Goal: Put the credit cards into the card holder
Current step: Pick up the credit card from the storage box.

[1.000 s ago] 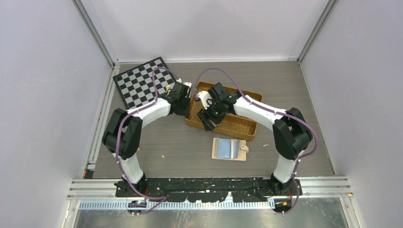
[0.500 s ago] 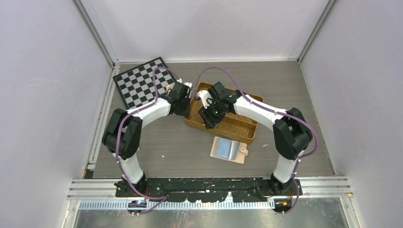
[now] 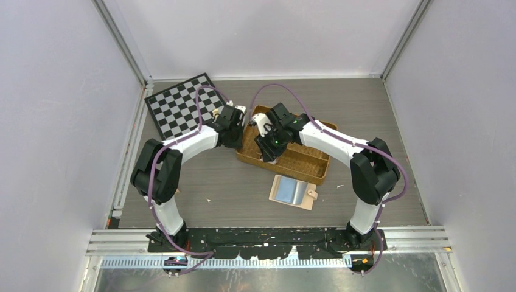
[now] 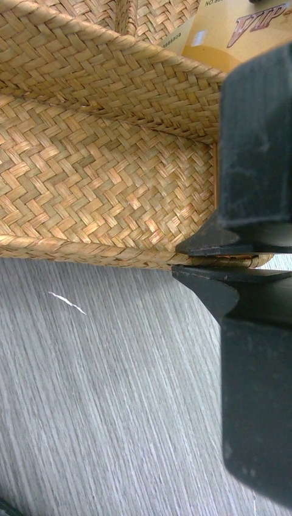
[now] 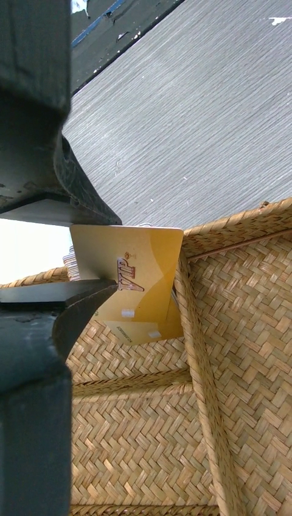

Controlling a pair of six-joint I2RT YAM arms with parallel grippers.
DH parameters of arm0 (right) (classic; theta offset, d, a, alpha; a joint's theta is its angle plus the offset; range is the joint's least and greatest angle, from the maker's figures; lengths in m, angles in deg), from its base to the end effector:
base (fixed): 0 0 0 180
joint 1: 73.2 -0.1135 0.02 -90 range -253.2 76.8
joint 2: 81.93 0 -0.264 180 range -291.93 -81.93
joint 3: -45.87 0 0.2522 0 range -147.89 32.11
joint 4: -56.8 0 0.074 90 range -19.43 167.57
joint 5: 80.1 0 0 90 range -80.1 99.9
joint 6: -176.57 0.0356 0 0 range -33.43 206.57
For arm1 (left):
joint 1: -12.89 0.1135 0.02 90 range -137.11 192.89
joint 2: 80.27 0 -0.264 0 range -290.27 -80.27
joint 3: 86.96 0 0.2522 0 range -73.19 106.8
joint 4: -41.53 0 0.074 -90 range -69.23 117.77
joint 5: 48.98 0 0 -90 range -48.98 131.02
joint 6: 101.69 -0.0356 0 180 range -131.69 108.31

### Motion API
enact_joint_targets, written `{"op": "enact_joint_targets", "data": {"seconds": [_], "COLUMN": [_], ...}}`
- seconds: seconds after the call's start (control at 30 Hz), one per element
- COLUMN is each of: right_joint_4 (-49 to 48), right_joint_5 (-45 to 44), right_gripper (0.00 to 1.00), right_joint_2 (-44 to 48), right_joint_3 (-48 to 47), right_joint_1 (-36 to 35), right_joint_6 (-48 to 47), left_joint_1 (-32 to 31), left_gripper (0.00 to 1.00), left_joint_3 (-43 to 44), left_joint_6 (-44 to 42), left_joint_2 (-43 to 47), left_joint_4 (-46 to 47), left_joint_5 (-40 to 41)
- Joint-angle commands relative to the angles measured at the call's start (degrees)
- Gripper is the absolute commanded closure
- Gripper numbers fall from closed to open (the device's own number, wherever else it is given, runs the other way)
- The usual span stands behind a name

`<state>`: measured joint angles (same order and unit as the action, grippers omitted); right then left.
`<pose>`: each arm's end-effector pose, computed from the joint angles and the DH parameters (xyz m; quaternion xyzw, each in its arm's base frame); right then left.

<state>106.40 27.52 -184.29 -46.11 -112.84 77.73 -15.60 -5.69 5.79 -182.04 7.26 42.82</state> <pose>0.2847 0.2498 0.2325 -0.4280 0.8540 0.2106 0.2075 0.3286 -0.1771 0.1941 0.0867 0.9491 -0.1044 0.2844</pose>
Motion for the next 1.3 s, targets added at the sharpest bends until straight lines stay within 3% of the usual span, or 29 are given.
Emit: {"op": "enact_joint_targets", "data": {"seconds": [0.0, 0.23, 0.4, 0.5, 0.73, 0.9, 1.0, 1.13, 1.27], "right_joint_4": [0.66, -0.87, -3.99, -7.28, -15.5, -10.13, -6.08, -1.7, -0.85], "right_joint_5": [2.63, 0.94, -5.02, -10.48, -25.15, -28.73, -28.17, -20.04, -8.18], "right_gripper": [0.62, 0.76, 0.86, 0.98, 0.99, 1.0, 0.99, 1.0, 0.99], "right_joint_2": [2.53, 3.47, 5.42, 7.61, 15.7, 20.89, 24.38, 29.33, 34.06], "right_joint_3": [-1.51, -0.81, 1.26, 3.35, 6.47, 4.53, 6.46, 11.85, 19.67], "right_joint_1": [-0.76, -0.74, -0.8, -1.01, -1.35, -1.35, -0.97, 1.76, 6.31], "right_joint_6": [1.62, 1.72, 1.89, 1.65, 5.59, 11.36, 16.74, 23.41, 29.42], "left_joint_1": [0.19, 0.19, 0.27, 0.75, 2.68, 5.62, 7.12, 7.4, 7.4], "left_gripper": [1.0, 1.0, 1.0, 1.0, 1.0, 1.0, 1.0, 1.0, 0.8], "left_joint_3": [2.44, 2.66, 3.13, 3.69, 4.88, 5.27, 5.64, 6.29, 6.03], "left_joint_6": [0.63, 0.95, 2.19, 3.67, 7.48, 10.44, 12.08, 12.35, 11.86], "left_joint_2": [0.0, 0.0, -0.08, -0.21, -1.05, -1.86, -2.26, -2.57, -1.4], "left_joint_4": [-0.23, -0.65, -1.14, -1.38, -0.68, 0.76, 2.09, 3.9, 5.24], "left_joint_5": [1.19, 2.4, 4.02, 4.65, 6.57, 7.43, 7.24, 4.51, 0.46]}}
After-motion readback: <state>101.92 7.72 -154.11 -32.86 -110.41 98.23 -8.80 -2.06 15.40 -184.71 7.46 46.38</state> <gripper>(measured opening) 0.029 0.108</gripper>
